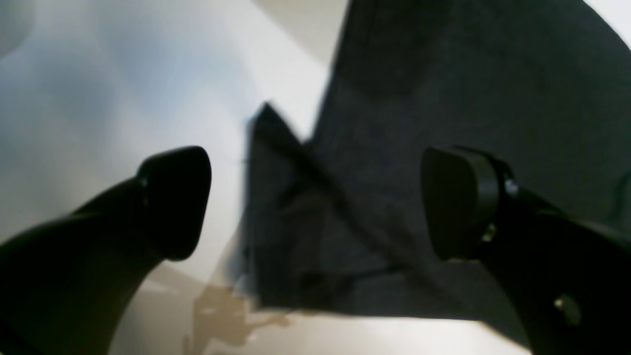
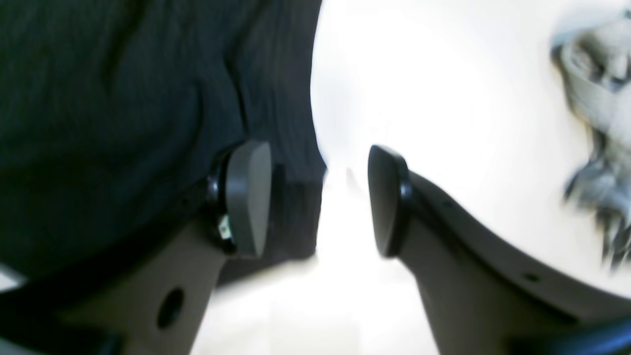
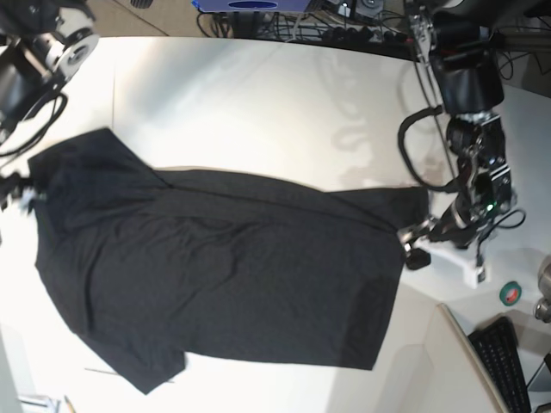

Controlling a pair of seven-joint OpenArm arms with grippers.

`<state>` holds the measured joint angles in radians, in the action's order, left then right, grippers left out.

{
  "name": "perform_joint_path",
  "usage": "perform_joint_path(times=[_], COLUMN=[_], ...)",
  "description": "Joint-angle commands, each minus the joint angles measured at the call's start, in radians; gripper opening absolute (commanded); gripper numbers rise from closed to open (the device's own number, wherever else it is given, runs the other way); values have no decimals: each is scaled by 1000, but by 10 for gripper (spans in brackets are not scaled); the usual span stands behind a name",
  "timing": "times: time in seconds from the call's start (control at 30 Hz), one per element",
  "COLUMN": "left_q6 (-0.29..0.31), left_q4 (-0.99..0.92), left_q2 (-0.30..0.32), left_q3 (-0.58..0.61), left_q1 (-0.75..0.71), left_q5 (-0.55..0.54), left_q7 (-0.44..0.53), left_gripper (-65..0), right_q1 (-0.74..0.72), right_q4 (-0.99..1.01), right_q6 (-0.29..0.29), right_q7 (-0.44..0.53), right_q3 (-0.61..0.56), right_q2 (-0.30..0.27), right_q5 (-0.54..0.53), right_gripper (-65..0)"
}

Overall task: Layout the t-shirt on the table in an organized manner, then fold the t-shirt properly
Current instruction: 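Drag the held shirt edges apart with both grippers, then release, then regrasp the shirt's edge corners with both grippers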

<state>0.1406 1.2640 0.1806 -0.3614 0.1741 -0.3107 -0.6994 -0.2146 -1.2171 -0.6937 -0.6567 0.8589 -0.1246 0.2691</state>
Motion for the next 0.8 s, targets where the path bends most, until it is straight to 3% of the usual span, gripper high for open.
perform_joint_path(times=[0.0, 0.23, 0.4, 0.47, 0.57, 0.7, 0.77], left_q6=[-2, 4, 4, 4, 4, 4, 4], left_q4=[41, 150, 167, 165, 165, 165, 165], left_q2=[9, 21, 72, 86, 86, 83, 78], left_q3=[-29, -212, -235, -235, -245, -270, -267], left_q1=[-9, -222, -333, -350, -364, -365, -361], left_q5=[-5, -222, -313, -321, -321, -321, -321], left_q7=[17, 19, 20, 20, 20, 20, 20], left_gripper=[0, -7, -7, -7, -7, -7, -7], right_q1=[-7, 13, 27, 36, 48, 43, 40], right_q4=[-5, 153, 204, 201, 155, 7, -71], right_q6=[-4, -4, -4, -4, -4, -4, -4], right_q7=[18, 76, 85, 82, 51, -94, -143], right_q3=[18, 67, 73, 75, 69, 64, 7], right_q2=[-16, -37, -39, -36, -33, 3, 16], right_q5=[-12, -12, -12, -12, -12, -12, -12], right_gripper=[-336, -338, -350, -425, -650, -650, -650])
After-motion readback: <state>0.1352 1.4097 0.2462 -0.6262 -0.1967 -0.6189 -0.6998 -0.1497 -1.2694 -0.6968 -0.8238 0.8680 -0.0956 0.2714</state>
